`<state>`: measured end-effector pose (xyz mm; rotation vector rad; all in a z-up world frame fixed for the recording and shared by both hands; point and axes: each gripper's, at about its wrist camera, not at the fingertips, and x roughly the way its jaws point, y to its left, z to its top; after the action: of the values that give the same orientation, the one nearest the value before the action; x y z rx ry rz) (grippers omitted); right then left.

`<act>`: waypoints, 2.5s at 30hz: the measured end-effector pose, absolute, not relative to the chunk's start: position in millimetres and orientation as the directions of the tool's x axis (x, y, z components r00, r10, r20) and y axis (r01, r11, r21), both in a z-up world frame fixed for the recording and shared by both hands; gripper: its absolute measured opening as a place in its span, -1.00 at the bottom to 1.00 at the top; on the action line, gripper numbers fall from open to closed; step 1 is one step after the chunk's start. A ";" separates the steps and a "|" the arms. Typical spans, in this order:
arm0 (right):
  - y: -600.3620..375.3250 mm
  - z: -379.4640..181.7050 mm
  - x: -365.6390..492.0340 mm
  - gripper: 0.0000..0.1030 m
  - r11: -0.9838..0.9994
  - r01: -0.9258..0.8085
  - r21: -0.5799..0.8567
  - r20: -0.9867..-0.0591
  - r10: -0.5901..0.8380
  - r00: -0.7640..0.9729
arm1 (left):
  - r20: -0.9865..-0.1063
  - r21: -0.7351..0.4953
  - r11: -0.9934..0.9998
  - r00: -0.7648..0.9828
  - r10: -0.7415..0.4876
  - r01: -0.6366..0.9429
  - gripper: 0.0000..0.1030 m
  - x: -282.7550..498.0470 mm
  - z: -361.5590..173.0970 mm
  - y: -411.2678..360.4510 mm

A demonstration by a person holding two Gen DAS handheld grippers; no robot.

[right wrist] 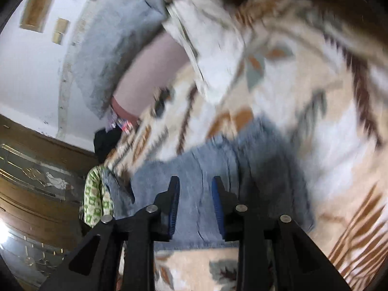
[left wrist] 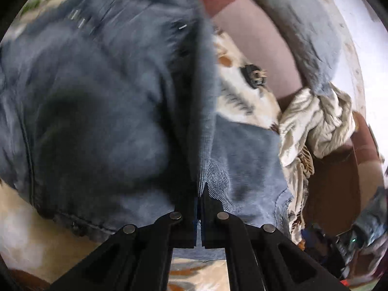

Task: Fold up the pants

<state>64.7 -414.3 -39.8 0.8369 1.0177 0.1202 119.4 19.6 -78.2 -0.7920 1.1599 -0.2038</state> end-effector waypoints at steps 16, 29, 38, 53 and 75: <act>-379.4 -101.7 88.7 -0.78 0.826 0.356 0.437 -0.894 0.355 0.274 | -0.740 -0.638 0.741 0.432 -0.515 -0.210 -0.97 122.2 -70.0 18.5; -416.7 -6.7 36.9 -0.86 0.866 0.333 0.372 -0.819 0.138 0.557 | -0.660 -0.652 0.758 0.470 -0.586 0.030 -0.97 81.0 -28.4 -28.0; -416.8 -58.1 48.4 -0.54 0.878 0.403 0.257 -0.944 0.139 0.299 | -0.801 -0.554 0.826 0.334 -0.497 -0.100 -0.92 69.5 -78.7 -32.6; -429.6 -79.3 128.4 -0.01 0.891 0.399 0.215 -0.957 0.110 0.270 | -0.805 -0.561 0.818 0.309 -0.506 -0.123 -0.92 75.2 -79.1 -36.5; -435.8 -69.8 165.4 -0.70 0.916 0.383 0.121 -0.946 -0.010 0.325 | -0.766 -0.567 0.823 0.394 -0.508 -0.042 -0.96 77.2 -73.6 -47.7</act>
<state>165.4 -435.8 -69.8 0.3520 1.2191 -0.2648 77.2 -47.7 -73.6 -0.5574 1.1405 -0.3153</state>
